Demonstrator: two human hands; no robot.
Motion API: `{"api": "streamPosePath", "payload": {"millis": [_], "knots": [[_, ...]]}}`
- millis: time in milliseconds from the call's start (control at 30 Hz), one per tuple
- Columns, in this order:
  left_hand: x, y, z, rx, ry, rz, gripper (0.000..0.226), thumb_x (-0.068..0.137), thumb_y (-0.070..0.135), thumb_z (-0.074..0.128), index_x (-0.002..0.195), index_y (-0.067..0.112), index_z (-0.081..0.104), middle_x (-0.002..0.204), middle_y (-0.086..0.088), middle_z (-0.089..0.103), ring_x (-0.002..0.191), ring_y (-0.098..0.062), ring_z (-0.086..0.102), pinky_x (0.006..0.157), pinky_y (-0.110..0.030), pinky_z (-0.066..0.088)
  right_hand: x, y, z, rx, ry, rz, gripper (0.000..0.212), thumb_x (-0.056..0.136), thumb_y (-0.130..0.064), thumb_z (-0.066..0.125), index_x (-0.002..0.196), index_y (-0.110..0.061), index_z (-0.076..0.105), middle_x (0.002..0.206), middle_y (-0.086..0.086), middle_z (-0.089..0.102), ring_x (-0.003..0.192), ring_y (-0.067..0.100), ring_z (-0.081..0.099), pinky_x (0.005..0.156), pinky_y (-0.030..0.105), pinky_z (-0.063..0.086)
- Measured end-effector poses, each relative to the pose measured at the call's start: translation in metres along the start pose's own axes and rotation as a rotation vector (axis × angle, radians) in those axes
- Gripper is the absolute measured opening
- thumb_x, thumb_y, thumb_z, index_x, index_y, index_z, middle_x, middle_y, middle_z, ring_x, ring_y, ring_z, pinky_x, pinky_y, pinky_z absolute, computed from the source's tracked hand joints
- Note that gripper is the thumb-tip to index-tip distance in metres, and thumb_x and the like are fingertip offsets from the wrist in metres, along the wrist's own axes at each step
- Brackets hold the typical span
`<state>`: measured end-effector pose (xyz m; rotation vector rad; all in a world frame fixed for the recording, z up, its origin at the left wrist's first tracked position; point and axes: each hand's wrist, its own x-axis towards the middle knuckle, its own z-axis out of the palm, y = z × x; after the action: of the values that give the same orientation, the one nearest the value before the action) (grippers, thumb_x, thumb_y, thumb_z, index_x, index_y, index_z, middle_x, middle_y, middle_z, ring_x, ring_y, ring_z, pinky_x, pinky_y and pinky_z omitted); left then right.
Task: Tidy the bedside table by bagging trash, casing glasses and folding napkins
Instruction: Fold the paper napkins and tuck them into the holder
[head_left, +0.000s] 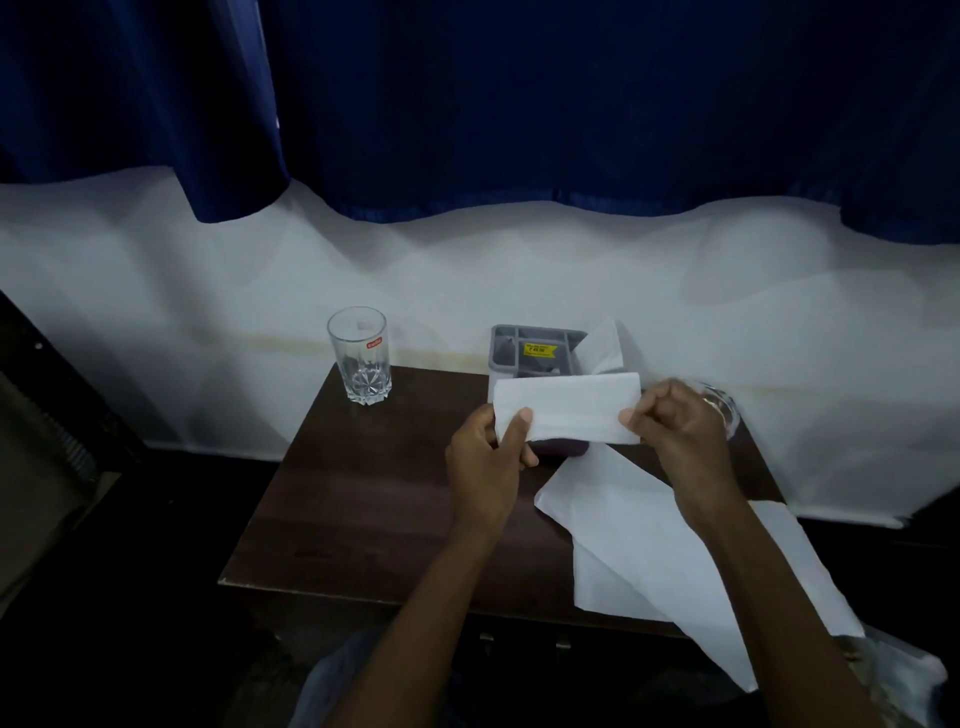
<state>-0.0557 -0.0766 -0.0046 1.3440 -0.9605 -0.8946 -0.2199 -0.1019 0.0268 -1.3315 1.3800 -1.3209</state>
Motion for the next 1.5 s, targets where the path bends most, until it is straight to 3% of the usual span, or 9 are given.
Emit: {"api": "streamPosePath", "payload": {"millis": [200,333,433,567,667,733,833,1100,1500], "knots": [[0.011,-0.009,-0.011,-0.045,0.138,-0.069,0.026,0.083,0.028,0.067,0.061,0.02,0.056,0.039,0.007,0.055,0.04,-0.002,0.046,0.058,-0.034,0.044,-0.007,-0.016,0.018,-0.067,-0.012,-0.087,0.021,0.085,0.011,0.054,0.09,-0.006,0.066,0.087,-0.009,0.065,0.071,-0.017,0.061,0.062,0.002,0.047],[0.015,-0.01,-0.011,-0.2,0.318,-0.124,0.024,0.089,0.033,0.057,0.069,0.021,0.053,0.057,0.003,0.052,0.051,-0.012,0.046,0.057,-0.037,0.041,0.019,-0.033,0.034,-0.028,0.021,-0.048,0.023,0.087,0.009,0.052,0.098,-0.004,0.068,0.093,-0.001,0.065,0.06,0.005,0.067,0.057,0.02,0.058],[0.014,-0.006,-0.011,-0.279,0.307,-0.183,0.017,0.095,0.026,0.046,0.085,0.017,0.057,0.062,0.001,0.059,0.046,-0.003,0.051,0.059,-0.03,0.043,0.052,-0.038,0.053,-0.057,0.109,-0.052,0.027,0.086,0.011,0.051,0.104,-0.001,0.067,0.103,0.006,0.061,0.068,0.011,0.063,0.053,0.019,0.057],[0.015,-0.001,-0.012,-0.314,0.267,-0.227,0.018,0.095,0.018,0.043,0.085,0.02,0.059,0.068,0.001,0.063,0.058,-0.012,0.056,0.056,-0.019,0.042,0.095,-0.033,0.076,-0.274,0.211,-0.13,0.034,0.082,0.011,0.047,0.108,0.002,0.067,0.106,0.011,0.065,0.073,0.028,0.065,0.053,0.02,0.056],[0.016,-0.001,-0.015,-0.327,0.251,-0.256,0.025,0.094,0.013,0.042,0.077,0.024,0.057,0.067,0.001,0.063,0.06,-0.013,0.055,0.05,-0.015,0.04,0.112,-0.027,0.088,-0.45,0.231,-0.147,0.035,0.08,0.007,0.045,0.103,-0.002,0.07,0.108,0.016,0.069,0.076,0.033,0.064,0.069,0.039,0.06],[0.015,0.001,-0.016,-0.326,0.226,-0.279,0.025,0.093,0.012,0.042,0.077,0.023,0.058,0.069,0.002,0.063,0.062,-0.011,0.055,0.05,-0.015,0.04,0.117,-0.028,0.091,-0.578,0.222,-0.158,0.034,0.08,0.004,0.046,0.103,-0.004,0.07,0.11,0.015,0.069,0.075,0.03,0.061,0.077,0.037,0.055],[0.014,0.002,-0.016,-0.344,0.198,-0.313,0.025,0.092,0.01,0.041,0.078,0.023,0.059,0.069,0.003,0.063,0.063,-0.011,0.055,0.052,-0.015,0.04,0.121,-0.031,0.095,-0.713,0.179,-0.174,0.033,0.083,0.001,0.047,0.107,-0.006,0.069,0.115,0.013,0.067,0.076,0.024,0.058,0.073,0.028,0.046],[0.011,0.007,-0.013,-0.345,0.12,-0.385,0.024,0.089,0.008,0.042,0.081,0.021,0.06,0.072,0.005,0.064,0.064,-0.007,0.057,0.048,-0.01,0.041,0.124,-0.04,0.105,-0.836,0.102,-0.224,0.034,0.082,-0.001,0.047,0.108,-0.007,0.069,0.122,0.01,0.064,0.106,0.028,0.06,0.091,0.033,0.046],[0.009,0.011,-0.013,-0.35,0.059,-0.428,0.017,0.09,0.011,0.045,0.091,0.015,0.062,0.078,0.004,0.065,0.066,-0.005,0.057,0.05,-0.009,0.044,0.126,-0.03,0.137,-0.937,-0.243,-0.121,0.042,0.083,0.004,0.047,0.123,-0.001,0.058,0.129,0.017,0.058,0.108,0.03,0.06,0.088,0.028,0.044]]}}
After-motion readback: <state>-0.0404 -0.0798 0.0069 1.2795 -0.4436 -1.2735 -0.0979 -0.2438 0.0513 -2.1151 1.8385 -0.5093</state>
